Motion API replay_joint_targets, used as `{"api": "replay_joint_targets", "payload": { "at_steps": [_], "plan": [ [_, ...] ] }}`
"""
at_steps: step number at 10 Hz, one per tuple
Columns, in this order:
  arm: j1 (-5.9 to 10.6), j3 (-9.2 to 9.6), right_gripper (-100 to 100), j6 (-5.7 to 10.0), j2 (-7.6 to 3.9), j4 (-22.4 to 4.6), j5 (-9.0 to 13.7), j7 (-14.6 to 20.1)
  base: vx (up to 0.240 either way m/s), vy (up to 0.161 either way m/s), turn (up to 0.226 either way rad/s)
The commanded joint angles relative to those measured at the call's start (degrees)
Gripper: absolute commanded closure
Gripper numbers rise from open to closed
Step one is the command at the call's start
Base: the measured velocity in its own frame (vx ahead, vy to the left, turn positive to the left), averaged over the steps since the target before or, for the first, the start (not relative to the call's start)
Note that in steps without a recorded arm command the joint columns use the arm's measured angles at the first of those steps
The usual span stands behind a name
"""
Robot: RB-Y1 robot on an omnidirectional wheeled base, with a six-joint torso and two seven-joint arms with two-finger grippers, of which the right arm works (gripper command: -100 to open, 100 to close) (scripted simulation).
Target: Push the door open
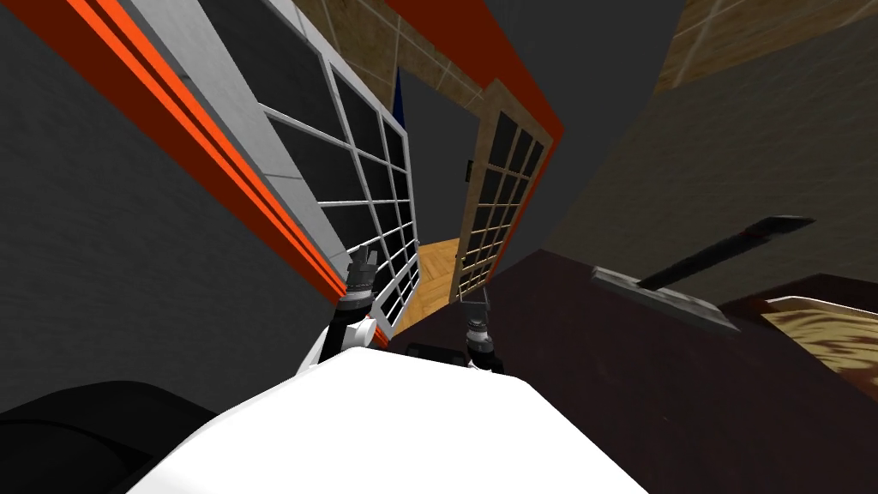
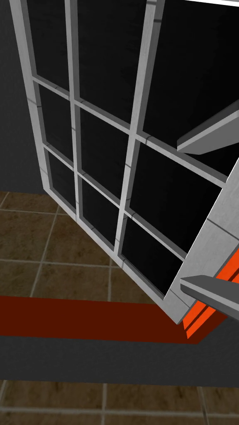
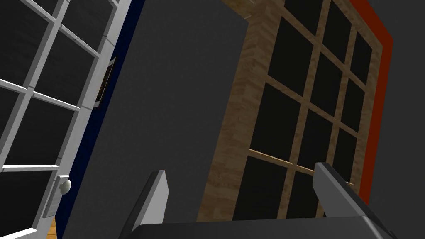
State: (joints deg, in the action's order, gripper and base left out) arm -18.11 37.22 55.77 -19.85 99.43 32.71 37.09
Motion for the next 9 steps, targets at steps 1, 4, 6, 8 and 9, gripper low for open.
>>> {"api": "replay_joint_targets", "payload": {
  "at_steps": [1, 4, 6, 8, 9],
  "plan": [
    [0.37, 1.95, -100, 1.3, -1.19, -1.7, 1.7, 1.9, 0.13, -0.047, 0.131],
    [1.45, 5.73, -100, 3.27, -2.97, -5.3, 5.0, 4.9, 0.105, -0.082, 0.124],
    [2.24, 8.51, -100, 4.72, -4.28, -7.9, 7.4, 7.2, 0.115, -0.059, 0.13],
    [3.03, 11.27, -100, 6.15, -5.57, -10.4, 9.7, 9.4, 0.141, -0.075, 0.135],
    [3.29, 12.18, -100, 6.63, -6.0, -11.3, 10.5, 10.1, 0.13, -0.083, 0.118]
  ]
}}
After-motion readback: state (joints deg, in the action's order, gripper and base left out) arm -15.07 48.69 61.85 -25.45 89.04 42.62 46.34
